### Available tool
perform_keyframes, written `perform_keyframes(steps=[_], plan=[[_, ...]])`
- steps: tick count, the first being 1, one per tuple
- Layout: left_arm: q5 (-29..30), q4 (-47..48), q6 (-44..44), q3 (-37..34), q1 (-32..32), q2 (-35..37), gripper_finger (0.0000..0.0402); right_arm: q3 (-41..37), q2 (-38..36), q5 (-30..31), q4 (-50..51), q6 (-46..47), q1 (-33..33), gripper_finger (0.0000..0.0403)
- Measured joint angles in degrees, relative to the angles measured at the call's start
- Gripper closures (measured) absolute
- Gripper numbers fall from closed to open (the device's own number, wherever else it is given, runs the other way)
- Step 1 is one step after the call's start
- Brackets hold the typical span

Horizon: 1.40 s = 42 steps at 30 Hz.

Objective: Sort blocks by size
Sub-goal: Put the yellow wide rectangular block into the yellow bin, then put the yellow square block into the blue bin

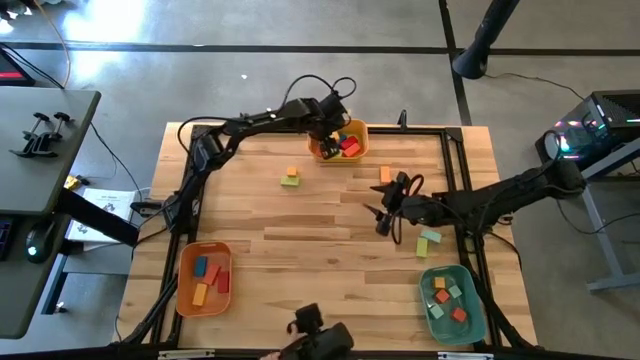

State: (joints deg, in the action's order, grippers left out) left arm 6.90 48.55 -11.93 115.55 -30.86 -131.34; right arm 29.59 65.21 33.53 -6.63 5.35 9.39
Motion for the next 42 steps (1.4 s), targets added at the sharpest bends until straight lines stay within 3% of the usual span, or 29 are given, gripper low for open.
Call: perform_keyframes(steps=[4,8,13,18,20,23,26,30,34,38,42], plan=[[-2.4,7.3,5.3,-2.3,-0.1,5.1,0.0142,-0.8,0.0,-0.1,-0.2,3.8,1.6,0.0151],[-1.6,4.7,8.0,-16.1,3.3,15.6,0.0147,-4.3,0.0,-0.2,-4.8,9.0,3.9,0.0151],[-0.4,-16.0,15.5,-40.6,9.2,35.3,0.0162,-10.3,0.1,-0.2,-20.0,8.6,7.3,0.0151],[-0.6,-49.2,18.9,-65.5,17.0,49.7,0.0167,-14.3,0.1,-1.8,-32.7,5.2,8.0,0.0151],[-0.2,-62.1,20.7,-72.9,19.2,52.7,0.0168,-11.7,-0.7,2.5,-22.8,14.0,6.2,0.0151],[1.7,-74.1,24.7,-80.6,21.4,54.2,0.0168,-1.6,-2.0,2.6,10.4,29.6,1.7,0.0151],[3.1,-79.3,26.7,-84.0,23.0,54.5,0.0168,8.2,-0.6,0.3,38.9,35.2,-2.2,0.0151],[7.4,-77.7,26.8,-84.7,24.4,54.1,0.0168,13.7,0.0,-3.8,49.5,31.1,-4.4,0.0151],[9.3,-77.4,26.6,-84.7,25.7,54.2,0.0168,11.8,0.0,-7.6,41.3,24.9,-7.5,0.0151],[9.7,-73.1,28.1,-84.4,24.5,54.2,0.0168,4.0,0.2,-16.2,16.1,15.9,-8.9,0.0151],[11.4,-63.1,33.3,-83.5,20.9,54.1,0.0168,-3.0,0.2,-21.6,-9.0,13.8,-7.1,0.0151]])
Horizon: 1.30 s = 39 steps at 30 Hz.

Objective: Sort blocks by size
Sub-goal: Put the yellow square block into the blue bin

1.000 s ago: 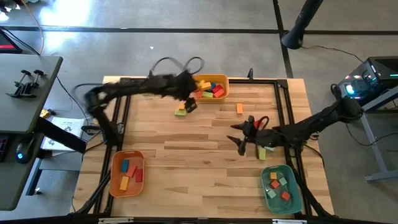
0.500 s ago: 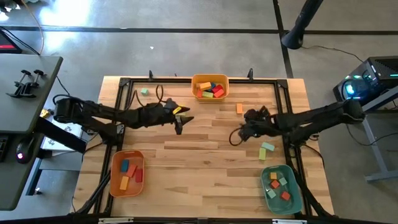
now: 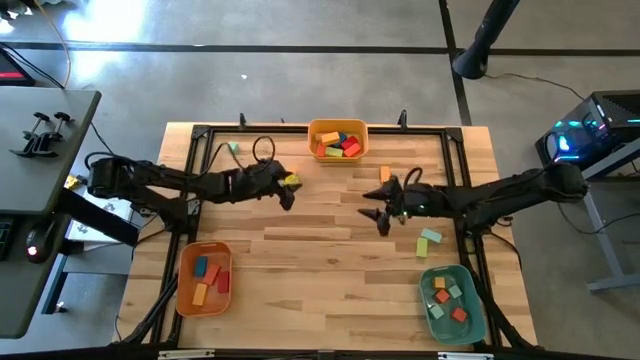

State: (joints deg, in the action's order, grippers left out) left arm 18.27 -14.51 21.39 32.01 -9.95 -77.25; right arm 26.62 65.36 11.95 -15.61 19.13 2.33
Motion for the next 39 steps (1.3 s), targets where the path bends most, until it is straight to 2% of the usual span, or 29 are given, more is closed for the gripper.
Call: perform_keyframes(steps=[3,8,15,21,26,32,36,39], plan=[[3.9,4.2,1.8,1.3,-3.3,-0.1,0.0168,-2.8,0.0,0.7,-8.6,-1.1,3.3,0.0151],[3.6,6.1,1.5,4.6,-8.0,-3.1,0.0168,-3.2,0.0,4.7,-8.9,-2.2,7.5,0.0151],[3.0,30.9,2.3,19.5,-10.8,-14.4,0.0168,-3.2,0.0,5.1,-8.1,-3.0,8.7,0.0151],[1.3,42.8,1.5,30.6,-13.6,-23.0,0.0167,-3.2,0.0,6.7,-4.9,-2.6,8.7,0.0151],[-8.1,44.3,0.9,33.5,-17.2,-24.7,0.0158,-3.2,0.0,6.8,-2.8,-2.5,8.7,0.0151],[-10.5,46.0,2.4,33.4,-19.8,-26.3,0.0154,-3.2,0.0,7.1,-2.2,-2.5,9.1,0.0151],[-14.8,45.3,2.7,33.5,-20.0,-27.9,0.0159,-3.2,0.0,7.1,-2.2,-2.4,9.9,0.0151],[-15.3,45.9,2.6,33.3,-19.5,-29.5,0.0165,-3.2,0.0,7.4,-2.1,-2.1,10.7,0.0151]])
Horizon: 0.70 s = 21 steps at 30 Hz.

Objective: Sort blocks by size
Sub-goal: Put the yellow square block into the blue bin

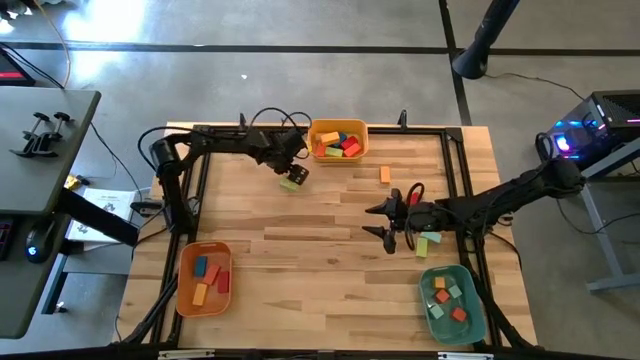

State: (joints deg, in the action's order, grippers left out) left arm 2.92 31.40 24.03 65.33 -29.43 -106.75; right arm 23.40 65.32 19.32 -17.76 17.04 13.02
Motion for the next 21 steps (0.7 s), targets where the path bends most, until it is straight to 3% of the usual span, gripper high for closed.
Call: perform_keyframes(steps=[11,15,21], plan=[[0.2,2.4,-2.2,0.1,1.7,0.1,0.0214,0.0,0.0,2.2,0.8,-0.2,1.3,0.0151],[0.3,5.2,-5.0,0.1,1.7,0.2,0.0246,0.0,0.0,2.2,0.9,-0.6,1.3,0.0151],[0.3,2.0,-9.5,0.1,1.7,0.2,0.0307,0.0,0.0,5.7,0.1,-6.4,2.7,0.0151]])
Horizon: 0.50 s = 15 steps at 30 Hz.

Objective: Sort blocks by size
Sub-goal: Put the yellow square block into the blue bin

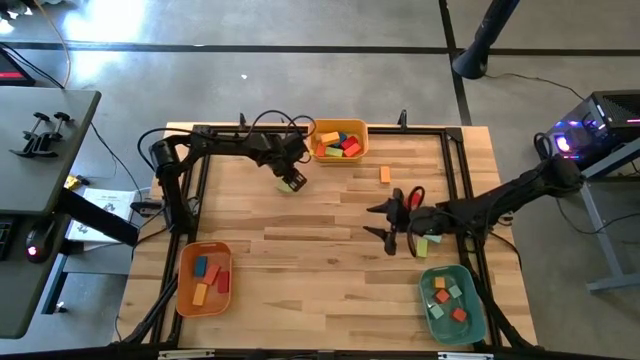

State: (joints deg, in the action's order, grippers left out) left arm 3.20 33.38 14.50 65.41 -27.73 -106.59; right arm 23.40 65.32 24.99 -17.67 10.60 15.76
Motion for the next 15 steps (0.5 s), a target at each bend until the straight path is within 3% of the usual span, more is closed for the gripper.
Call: perform_keyframes(steps=[10,12,15], plan=[[-2.0,-3.4,-5.8,0.0,1.2,0.0,0.0312,0.0,0.0,1.5,-3.1,-3.2,2.3,0.0151],[-5.5,-2.8,-7.3,0.0,2.8,0.0,0.0312,0.0,0.0,0.8,-3.3,-4.5,2.3,0.0151],[-13.2,-3.9,-7.8,0.0,6.2,0.0,0.0312,0.0,0.7,-7.2,-4.1,-8.1,1.1,0.0151]])
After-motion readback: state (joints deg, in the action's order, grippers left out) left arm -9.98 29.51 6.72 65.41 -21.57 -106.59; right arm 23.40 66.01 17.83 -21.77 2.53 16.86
